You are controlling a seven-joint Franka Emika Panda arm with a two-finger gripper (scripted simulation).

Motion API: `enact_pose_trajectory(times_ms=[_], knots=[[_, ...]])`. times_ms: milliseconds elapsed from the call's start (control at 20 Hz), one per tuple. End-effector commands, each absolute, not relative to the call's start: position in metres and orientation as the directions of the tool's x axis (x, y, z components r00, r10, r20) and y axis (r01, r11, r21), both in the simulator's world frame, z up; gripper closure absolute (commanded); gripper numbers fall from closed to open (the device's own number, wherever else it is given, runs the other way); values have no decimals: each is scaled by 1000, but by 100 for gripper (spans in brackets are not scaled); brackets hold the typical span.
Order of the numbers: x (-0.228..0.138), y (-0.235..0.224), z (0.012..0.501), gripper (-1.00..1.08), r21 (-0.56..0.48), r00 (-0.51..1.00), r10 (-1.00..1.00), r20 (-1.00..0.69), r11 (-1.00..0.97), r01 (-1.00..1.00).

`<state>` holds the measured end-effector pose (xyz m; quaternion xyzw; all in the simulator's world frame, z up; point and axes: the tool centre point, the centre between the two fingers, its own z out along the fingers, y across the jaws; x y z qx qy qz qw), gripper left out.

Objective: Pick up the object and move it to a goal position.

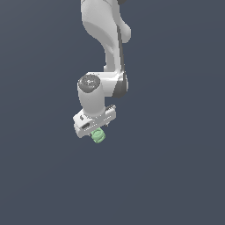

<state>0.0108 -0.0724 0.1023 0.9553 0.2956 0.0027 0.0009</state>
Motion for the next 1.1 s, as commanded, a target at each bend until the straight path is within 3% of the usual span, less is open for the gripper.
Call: enact_pose_trajectory(times_ms=[0, 600, 1050], knots=[[10, -76, 97, -92, 2, 806, 592, 3, -806, 592], [8, -81, 86, -92, 0, 784, 620, 0, -784, 620], [7, -81, 46, -92, 0, 782, 624, 0, -782, 624]])
